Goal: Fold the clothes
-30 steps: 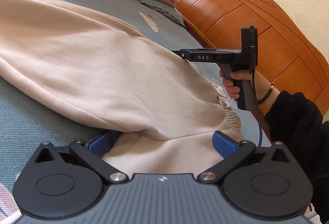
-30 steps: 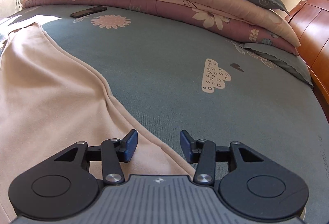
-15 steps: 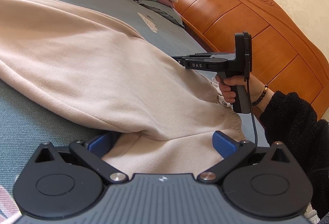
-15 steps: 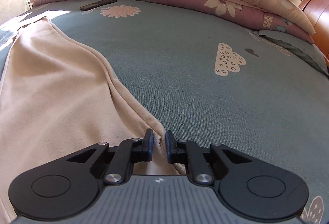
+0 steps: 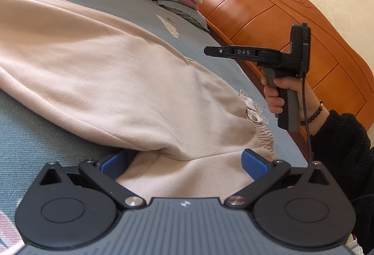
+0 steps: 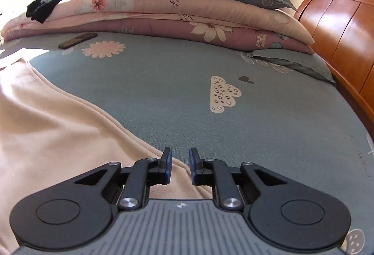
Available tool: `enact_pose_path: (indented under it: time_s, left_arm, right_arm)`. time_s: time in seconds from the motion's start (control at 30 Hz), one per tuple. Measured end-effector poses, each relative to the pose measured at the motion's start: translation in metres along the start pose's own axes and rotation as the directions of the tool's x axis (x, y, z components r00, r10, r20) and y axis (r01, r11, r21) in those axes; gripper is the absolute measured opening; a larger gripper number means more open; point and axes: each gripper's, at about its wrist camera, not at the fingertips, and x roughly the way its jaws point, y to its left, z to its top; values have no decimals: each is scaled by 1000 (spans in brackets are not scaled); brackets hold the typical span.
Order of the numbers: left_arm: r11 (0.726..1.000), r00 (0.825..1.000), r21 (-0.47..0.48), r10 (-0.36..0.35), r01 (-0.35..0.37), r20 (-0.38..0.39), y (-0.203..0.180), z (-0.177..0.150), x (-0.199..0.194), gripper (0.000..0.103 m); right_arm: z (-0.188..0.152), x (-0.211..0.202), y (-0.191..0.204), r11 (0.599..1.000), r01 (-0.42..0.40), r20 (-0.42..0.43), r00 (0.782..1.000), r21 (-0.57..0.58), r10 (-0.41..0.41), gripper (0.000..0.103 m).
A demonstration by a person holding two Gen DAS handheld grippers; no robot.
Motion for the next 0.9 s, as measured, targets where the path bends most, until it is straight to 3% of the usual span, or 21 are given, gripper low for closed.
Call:
enact_pose_path:
  time_s: [0.13, 0.2, 0.27, 0.4, 0.57, 0.63, 0.73, 0.8, 0.87, 0.9]
  left_arm:
    - [1000, 1000, -12, -6, 6, -1, -2, 2, -4, 102]
    - [1000, 1000, -19, -15, 16, 17, -1, 3, -6, 102]
    - [999, 999, -26, -25, 26, 36, 1, 4, -9, 102]
    - [999, 998, -43, -1, 3, 61, 3, 6, -12, 102]
    - [995, 993, -104, 2, 10, 121, 14, 11, -24, 102]
    - [992, 991, -128, 13, 4, 131, 18, 12, -25, 102]
    - [991, 990, -137, 28, -9, 137, 18, 13, -27, 102]
    - [990, 983, -138, 46, -22, 175, 17, 14, -33, 102]
    - [985, 970, -159, 102, -67, 222, 22, 16, -42, 102]
    - [981, 961, -171, 130, -89, 245, 24, 16, -47, 102]
  right_arm:
    - [-12, -12, 31, 982, -190, -87, 978, -12, 189, 30]
    - [-20, -2, 47, 975, -220, -146, 966, -37, 213, 30]
    - [-30, 20, 63, 988, -118, -178, 979, -94, 100, 30]
    - [-18, 37, 49, 999, 28, -86, 996, 33, -25, 34]
    - [-13, 7, 14, 975, 2, -86, 996, 222, 17, 40]
    - [-21, -15, 0, 961, 28, -74, 997, 276, -7, 51]
    - [-42, -26, -24, 922, 15, -115, 993, 387, 32, 51]
    - [-56, -17, -35, 909, 52, -148, 989, 414, 10, 48]
    - [-64, -8, -40, 909, 114, -145, 988, 402, -60, 19]
    - [-64, -6, -40, 905, 136, -133, 987, 403, -90, 15]
